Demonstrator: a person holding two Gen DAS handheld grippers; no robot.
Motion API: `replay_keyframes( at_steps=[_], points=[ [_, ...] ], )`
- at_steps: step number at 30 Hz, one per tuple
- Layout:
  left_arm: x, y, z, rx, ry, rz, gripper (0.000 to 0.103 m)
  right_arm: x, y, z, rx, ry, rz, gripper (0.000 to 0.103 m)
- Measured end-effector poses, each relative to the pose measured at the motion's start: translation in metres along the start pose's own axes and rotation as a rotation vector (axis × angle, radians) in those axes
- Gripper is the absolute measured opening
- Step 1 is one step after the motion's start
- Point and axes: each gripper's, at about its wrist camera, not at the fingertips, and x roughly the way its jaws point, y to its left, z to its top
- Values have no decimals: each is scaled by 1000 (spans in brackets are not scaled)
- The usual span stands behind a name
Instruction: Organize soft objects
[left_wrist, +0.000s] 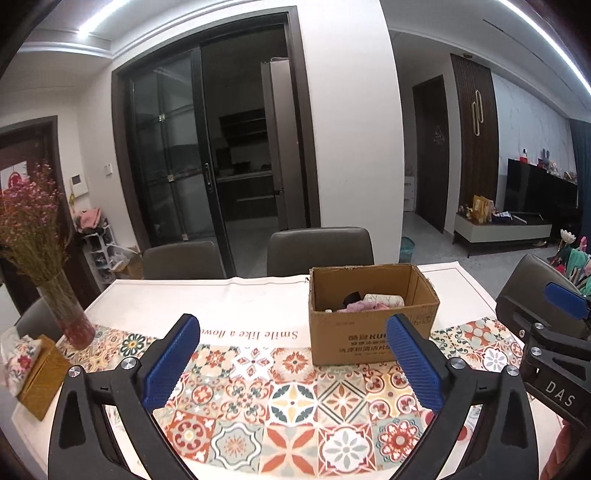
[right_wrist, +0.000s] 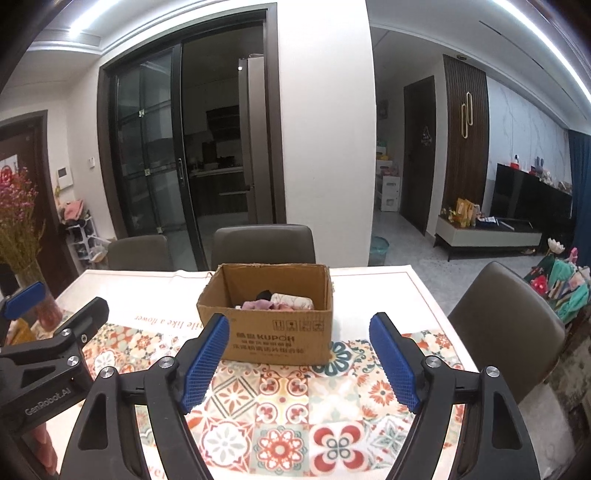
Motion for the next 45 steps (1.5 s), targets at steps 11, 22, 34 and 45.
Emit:
replay_keyframes(
  at_steps=[11, 22, 34, 45],
  points=[
    [-61, -16, -31, -50, 22, 23, 103, -51, -20, -26, -13, 7, 47, 79],
    [-123, -25, -60, -73, 45, 6, 103, -104, -34, -56, -13, 2, 82, 79],
    [-173, -29, -75, -66, 4, 37, 103, -144, -40, -67, -27, -27, 86, 79],
    [-193, -32, -80, -62, -14, 34, 103, -163, -46, -73, -20, -48, 92, 79]
  ],
)
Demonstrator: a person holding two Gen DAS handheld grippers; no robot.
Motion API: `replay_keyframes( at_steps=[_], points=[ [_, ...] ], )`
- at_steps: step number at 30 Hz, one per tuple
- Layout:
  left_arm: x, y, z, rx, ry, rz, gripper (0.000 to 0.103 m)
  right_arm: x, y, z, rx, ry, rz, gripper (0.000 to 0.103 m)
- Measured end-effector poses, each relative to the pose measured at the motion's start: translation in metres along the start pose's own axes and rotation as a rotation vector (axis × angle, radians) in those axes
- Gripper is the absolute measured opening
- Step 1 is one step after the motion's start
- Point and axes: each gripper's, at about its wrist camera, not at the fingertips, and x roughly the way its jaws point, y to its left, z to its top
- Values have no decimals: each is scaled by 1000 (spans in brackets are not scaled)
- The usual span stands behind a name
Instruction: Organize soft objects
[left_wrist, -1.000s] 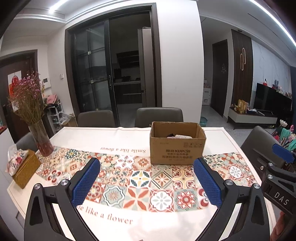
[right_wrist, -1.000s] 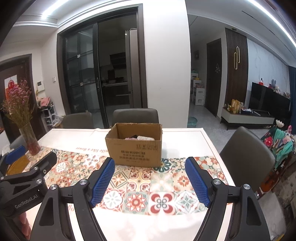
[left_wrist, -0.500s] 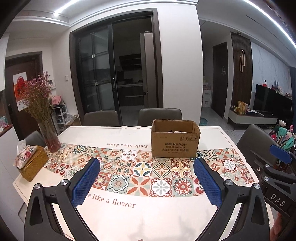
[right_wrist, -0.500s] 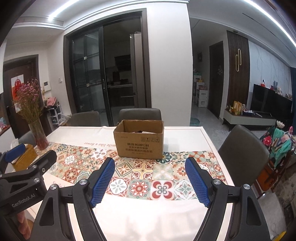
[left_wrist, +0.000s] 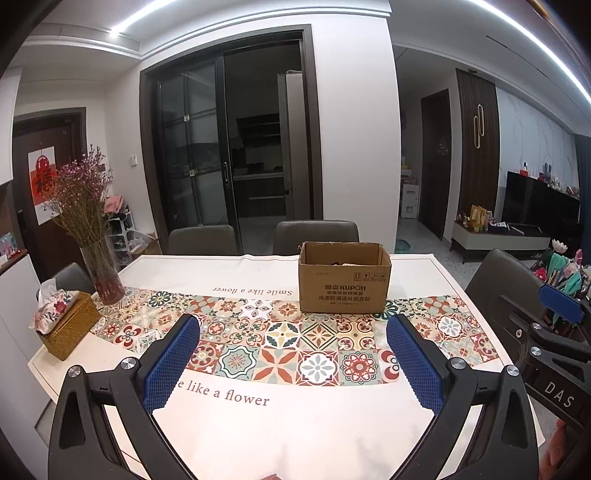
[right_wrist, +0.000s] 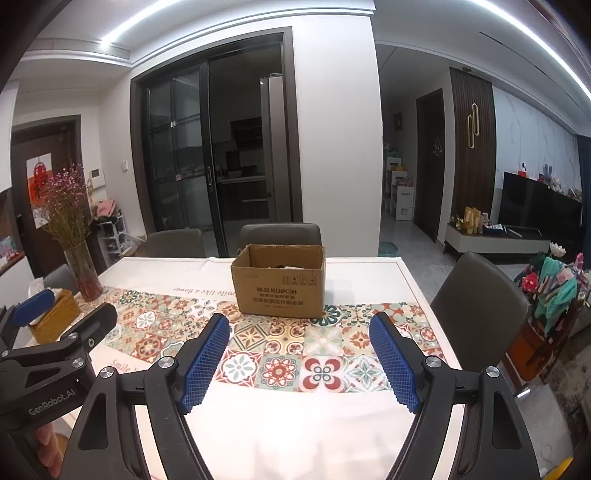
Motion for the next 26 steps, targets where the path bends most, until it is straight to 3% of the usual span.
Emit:
replay_keyframes(
  at_steps=[26],
  points=[
    [-11, -4, -5, -5, -9, 2, 103, -9, -4, -4, 1, -7, -2, 79]
  ],
)
